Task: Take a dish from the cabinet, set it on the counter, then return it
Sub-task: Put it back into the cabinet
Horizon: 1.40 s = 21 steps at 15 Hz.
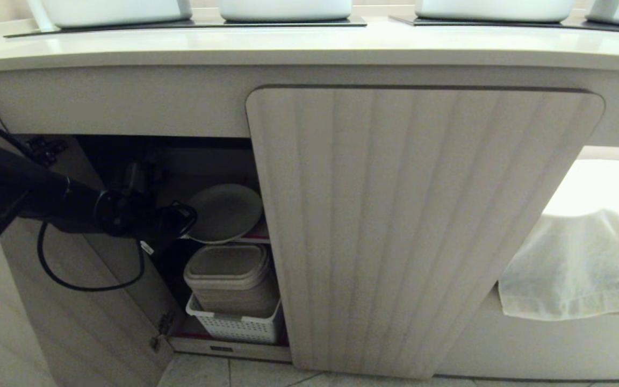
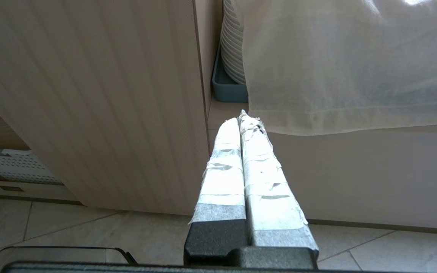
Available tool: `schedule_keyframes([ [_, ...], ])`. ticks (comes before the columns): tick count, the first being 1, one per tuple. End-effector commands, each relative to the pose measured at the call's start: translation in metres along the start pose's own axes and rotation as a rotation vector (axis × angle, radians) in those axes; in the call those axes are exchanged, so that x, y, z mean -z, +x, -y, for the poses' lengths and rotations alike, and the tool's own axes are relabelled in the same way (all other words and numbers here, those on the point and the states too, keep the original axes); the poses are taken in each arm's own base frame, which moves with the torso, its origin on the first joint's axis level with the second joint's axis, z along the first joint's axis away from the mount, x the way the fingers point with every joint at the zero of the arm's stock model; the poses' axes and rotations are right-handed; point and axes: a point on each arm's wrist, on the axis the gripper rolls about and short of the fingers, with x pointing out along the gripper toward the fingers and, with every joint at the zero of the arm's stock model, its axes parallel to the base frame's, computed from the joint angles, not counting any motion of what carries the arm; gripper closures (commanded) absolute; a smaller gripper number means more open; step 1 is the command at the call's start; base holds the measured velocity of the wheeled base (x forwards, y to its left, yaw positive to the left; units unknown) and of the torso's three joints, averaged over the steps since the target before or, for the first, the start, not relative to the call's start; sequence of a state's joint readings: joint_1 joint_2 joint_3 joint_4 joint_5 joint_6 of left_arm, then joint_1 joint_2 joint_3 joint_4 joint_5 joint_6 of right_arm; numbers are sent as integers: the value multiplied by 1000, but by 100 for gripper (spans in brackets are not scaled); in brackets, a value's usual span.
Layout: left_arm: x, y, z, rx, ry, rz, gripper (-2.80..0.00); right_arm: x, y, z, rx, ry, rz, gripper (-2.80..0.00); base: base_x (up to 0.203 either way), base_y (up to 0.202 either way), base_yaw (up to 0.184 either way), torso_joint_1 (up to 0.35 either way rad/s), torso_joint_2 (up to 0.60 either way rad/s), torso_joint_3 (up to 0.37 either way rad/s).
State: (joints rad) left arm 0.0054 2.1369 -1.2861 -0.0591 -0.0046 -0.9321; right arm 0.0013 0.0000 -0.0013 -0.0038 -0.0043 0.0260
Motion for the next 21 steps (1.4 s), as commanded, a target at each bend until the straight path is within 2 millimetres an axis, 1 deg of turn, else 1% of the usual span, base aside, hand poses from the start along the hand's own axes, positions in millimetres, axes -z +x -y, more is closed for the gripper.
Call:
schedule_keyframes([
  [1,-6,9,-3,-10,-17,6,0,0,0,0,0,0,1,0,0,0,0,0,0,0],
  [12,-15,27,11,20,-18,28,0,0,0,0,0,0,1,0,0,0,0,0,0,0],
  [18,-27,37,26,14,-19,24,0,0,0,0,0,0,0,0,0,0,0,0,0,0],
  [21,-30,40,29,10,-19,21,0,0,0,0,0,0,1,0,0,0,0,0,0,0],
])
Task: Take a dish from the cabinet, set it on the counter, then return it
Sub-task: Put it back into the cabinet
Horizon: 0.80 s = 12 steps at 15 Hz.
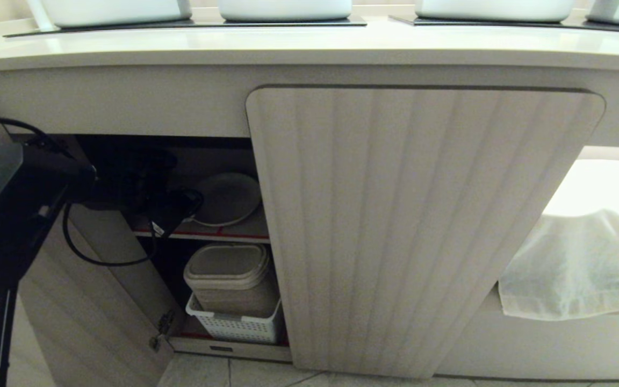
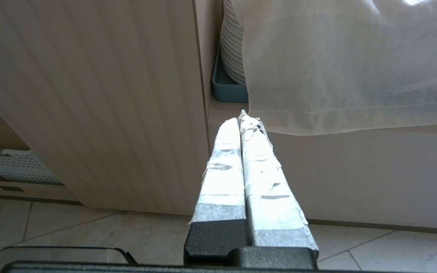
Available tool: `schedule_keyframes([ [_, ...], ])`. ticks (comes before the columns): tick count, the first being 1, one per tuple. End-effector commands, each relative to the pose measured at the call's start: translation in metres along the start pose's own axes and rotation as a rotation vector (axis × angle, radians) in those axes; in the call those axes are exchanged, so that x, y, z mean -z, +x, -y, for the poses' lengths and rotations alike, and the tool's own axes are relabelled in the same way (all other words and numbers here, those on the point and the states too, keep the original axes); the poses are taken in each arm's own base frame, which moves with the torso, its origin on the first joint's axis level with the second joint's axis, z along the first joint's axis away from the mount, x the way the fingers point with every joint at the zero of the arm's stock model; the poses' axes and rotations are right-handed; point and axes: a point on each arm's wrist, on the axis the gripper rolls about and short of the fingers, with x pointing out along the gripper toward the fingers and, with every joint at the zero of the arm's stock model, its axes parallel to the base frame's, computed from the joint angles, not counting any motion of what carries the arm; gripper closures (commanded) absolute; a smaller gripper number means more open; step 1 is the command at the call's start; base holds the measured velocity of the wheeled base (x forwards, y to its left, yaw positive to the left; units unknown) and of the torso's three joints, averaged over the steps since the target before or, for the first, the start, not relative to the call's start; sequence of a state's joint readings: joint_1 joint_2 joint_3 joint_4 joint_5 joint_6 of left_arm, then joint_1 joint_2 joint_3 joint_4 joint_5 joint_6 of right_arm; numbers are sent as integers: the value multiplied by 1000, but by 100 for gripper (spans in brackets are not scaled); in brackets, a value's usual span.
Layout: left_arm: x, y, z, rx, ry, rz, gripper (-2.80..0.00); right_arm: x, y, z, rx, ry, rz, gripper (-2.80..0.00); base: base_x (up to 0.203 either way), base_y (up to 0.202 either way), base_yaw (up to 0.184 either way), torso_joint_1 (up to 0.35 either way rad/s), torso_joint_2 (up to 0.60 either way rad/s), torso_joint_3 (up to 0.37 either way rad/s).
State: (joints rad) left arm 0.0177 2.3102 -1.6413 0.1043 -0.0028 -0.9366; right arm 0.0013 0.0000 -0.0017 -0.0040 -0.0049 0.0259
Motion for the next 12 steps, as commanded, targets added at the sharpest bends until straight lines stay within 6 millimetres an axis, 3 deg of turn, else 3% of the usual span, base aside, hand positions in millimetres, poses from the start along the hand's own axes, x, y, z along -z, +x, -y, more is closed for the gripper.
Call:
schedule_keyframes([
  [1,-1,4,0,-1,-7,1,0,0,0,0,-1,0,0,0,0,0,0,0,0,0],
  [12,0,6,-2,-7,-7,-3,0,0,0,0,-1,0,0,0,0,0,0,0,0,0],
])
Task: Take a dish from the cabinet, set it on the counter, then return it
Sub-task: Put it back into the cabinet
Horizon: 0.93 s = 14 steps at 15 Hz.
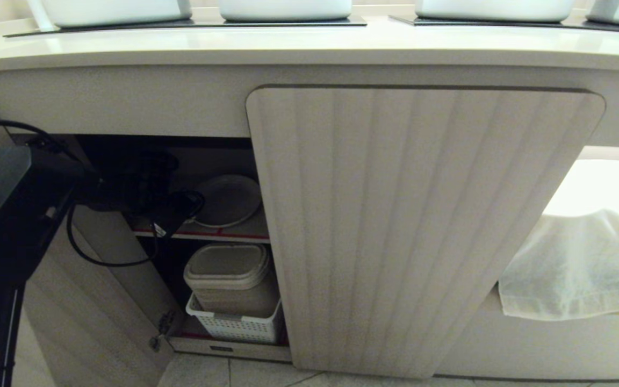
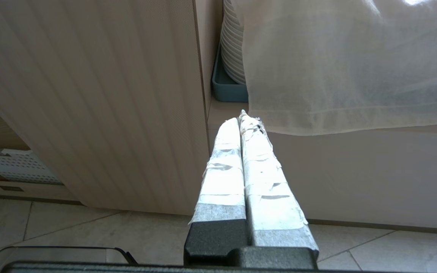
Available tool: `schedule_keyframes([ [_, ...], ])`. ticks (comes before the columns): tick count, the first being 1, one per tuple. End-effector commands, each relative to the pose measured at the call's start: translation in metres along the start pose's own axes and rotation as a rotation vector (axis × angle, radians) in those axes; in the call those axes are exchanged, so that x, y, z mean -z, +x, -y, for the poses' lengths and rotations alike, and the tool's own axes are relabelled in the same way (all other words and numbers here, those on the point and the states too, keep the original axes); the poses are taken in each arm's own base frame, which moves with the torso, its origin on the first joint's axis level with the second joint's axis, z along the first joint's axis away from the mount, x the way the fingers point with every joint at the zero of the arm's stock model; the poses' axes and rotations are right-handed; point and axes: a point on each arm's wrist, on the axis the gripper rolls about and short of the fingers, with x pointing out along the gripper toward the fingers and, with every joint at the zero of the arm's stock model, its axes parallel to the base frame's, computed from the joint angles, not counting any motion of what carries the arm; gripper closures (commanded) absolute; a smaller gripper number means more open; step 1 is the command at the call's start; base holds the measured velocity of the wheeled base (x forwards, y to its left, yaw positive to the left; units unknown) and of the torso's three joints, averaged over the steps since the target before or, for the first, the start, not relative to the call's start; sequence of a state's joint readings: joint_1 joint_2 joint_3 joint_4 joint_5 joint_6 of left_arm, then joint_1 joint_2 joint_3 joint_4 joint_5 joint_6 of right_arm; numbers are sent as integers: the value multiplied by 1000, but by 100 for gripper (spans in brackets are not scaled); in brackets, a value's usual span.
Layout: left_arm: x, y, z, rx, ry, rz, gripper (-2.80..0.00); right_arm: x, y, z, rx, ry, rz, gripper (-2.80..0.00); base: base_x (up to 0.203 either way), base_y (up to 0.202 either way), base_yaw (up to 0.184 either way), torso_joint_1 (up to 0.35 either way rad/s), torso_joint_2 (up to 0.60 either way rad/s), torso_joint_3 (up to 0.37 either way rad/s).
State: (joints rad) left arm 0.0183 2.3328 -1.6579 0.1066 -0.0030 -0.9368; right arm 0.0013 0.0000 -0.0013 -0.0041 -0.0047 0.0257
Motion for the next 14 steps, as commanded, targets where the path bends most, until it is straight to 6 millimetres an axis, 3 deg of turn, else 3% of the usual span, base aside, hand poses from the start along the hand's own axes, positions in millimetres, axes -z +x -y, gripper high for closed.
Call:
schedule_keyframes([
  [1,-1,-2,0,1,-7,2,0,0,0,0,0,0,0,0,0,0,0,0,0,0],
  [14,-1,-5,-1,-7,-9,-2,0,0,0,0,0,0,1,0,0,0,0,0,0,0],
])
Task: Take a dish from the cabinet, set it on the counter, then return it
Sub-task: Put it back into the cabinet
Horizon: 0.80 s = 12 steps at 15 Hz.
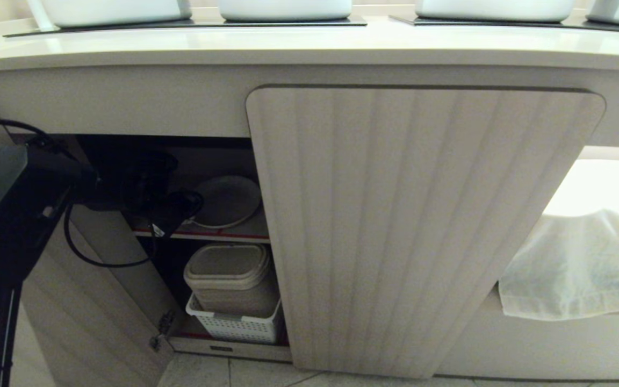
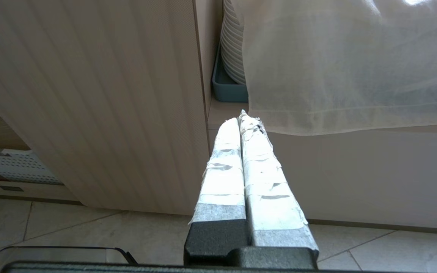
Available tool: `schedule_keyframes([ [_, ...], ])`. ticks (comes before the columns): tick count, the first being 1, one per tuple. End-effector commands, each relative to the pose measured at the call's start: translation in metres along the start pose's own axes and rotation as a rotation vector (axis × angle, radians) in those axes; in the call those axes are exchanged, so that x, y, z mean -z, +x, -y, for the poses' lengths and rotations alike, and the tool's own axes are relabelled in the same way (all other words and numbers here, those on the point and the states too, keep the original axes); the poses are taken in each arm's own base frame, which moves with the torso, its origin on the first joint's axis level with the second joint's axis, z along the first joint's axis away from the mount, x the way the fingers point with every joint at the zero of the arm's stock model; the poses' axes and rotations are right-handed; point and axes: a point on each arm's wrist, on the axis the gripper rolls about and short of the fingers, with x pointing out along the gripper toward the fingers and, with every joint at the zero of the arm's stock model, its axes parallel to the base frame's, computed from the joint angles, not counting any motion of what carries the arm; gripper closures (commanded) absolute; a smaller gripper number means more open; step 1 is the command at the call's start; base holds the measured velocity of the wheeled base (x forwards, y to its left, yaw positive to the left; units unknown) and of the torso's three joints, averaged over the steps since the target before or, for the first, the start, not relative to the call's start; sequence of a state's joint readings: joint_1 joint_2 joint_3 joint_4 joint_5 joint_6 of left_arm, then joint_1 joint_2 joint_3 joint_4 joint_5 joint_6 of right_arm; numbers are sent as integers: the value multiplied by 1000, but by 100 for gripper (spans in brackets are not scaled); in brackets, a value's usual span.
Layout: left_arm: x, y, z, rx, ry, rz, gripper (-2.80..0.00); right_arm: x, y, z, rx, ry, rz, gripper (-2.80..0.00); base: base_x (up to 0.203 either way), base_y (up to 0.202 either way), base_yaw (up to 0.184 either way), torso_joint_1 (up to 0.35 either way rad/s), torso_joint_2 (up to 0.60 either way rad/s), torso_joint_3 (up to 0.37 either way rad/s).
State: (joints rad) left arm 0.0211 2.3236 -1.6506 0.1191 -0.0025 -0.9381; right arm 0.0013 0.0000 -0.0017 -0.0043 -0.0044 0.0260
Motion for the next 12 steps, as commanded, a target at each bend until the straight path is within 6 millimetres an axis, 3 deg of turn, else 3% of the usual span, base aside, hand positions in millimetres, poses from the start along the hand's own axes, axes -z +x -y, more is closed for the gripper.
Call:
schedule_keyframes([
  [1,0,-2,1,4,-5,2,0,0,0,0,0,0,0,0,0,0,0,0,0,0],
  [12,-2,0,-2,-3,-13,1,0,0,0,0,0,0,0,0,0,0,0,0,0,0],
])
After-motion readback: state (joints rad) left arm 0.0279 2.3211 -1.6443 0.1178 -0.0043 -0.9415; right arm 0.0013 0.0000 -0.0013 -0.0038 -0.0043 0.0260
